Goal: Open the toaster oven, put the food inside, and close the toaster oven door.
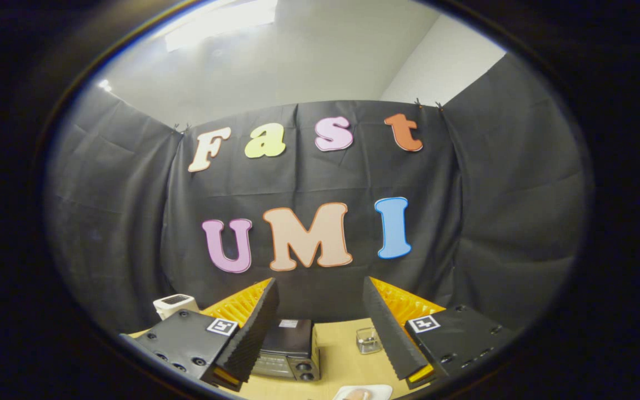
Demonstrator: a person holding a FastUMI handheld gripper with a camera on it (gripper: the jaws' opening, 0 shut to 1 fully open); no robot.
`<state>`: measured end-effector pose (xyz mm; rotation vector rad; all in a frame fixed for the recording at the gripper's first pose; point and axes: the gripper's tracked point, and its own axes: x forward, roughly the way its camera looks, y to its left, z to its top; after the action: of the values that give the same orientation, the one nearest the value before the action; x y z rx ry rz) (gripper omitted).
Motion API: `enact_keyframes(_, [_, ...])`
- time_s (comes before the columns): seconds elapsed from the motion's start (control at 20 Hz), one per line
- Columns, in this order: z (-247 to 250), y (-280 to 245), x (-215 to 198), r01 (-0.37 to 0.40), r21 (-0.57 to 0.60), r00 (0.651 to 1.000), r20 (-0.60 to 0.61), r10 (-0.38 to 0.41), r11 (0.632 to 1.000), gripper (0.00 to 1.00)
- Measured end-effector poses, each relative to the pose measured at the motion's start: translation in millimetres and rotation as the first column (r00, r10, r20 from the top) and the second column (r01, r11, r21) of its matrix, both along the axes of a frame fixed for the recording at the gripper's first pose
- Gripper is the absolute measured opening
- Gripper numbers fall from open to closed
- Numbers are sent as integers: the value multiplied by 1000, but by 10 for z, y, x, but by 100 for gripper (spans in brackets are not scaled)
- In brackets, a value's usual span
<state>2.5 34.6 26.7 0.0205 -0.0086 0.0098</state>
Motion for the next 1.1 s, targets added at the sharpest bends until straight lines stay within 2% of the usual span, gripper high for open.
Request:
enact_keyframes(0.7, [-252,488,79,-57,-19,997,-49,56,998,95])
enact_keyframes(0.9, [-455,678,118,-79,-13,995,-69,78,997,95])
enact_keyframes(1.1, [-811,986,170,-141,9,980,-137,141,990,95])
